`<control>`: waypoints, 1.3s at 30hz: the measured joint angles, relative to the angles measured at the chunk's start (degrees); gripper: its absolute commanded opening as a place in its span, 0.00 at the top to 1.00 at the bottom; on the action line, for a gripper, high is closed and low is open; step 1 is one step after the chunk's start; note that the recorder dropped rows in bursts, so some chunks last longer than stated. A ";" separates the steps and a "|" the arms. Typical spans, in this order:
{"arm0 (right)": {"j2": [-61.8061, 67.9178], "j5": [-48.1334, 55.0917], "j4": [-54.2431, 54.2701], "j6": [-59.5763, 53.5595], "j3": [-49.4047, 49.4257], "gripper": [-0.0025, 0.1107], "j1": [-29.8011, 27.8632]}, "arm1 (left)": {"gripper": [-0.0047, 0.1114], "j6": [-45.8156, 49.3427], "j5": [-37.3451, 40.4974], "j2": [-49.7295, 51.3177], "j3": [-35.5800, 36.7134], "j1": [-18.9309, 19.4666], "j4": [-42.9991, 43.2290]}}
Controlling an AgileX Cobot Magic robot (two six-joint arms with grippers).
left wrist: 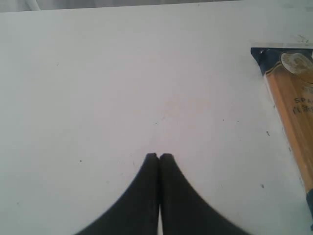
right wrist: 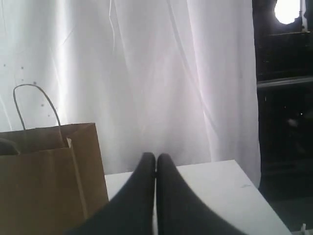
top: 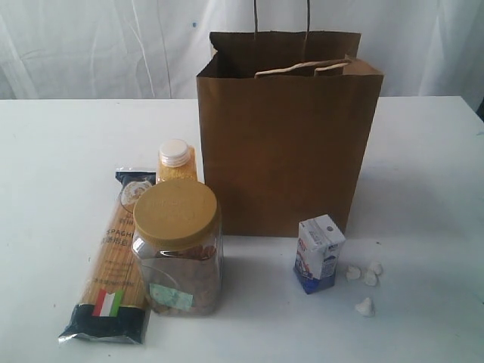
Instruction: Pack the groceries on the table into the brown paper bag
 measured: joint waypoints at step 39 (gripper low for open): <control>-0.11 -0.81 6.90 -9.25 23.21 0.98 -6.40 | 0.96 0.00 0.00 0.00 0.00 0.00 0.00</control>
